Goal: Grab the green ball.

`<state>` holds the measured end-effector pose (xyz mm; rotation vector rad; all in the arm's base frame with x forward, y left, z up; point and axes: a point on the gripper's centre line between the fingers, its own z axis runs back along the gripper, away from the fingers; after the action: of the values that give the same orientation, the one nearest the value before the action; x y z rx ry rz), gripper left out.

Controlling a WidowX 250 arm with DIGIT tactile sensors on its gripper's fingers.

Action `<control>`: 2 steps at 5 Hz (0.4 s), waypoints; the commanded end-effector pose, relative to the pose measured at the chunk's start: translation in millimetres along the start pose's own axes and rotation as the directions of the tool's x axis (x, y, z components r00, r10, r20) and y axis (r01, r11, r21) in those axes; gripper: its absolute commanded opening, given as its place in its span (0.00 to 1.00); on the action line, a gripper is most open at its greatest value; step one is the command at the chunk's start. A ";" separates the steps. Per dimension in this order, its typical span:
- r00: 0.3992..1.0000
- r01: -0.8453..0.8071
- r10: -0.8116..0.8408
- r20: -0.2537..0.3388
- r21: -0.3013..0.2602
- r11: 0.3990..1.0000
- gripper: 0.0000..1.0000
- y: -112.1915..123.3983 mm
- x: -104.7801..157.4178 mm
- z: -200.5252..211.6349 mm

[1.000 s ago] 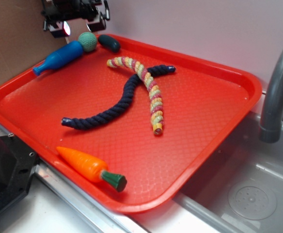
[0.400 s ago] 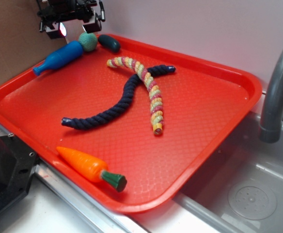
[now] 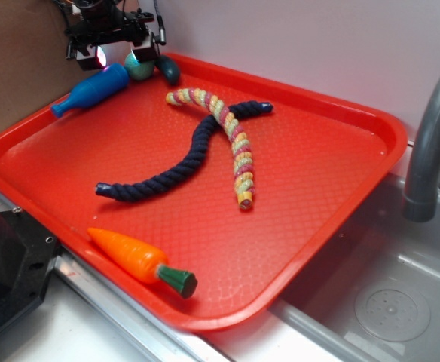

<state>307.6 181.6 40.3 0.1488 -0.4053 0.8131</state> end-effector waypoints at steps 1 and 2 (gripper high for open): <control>0.998 0.008 -0.007 0.065 -0.016 1.000 0.00 1.9 13.9 15.2; 0.997 0.002 0.000 0.077 -0.027 1.000 0.00 3.3 11.6 19.5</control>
<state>311.4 173.0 34.4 0.1487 -0.4256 0.7897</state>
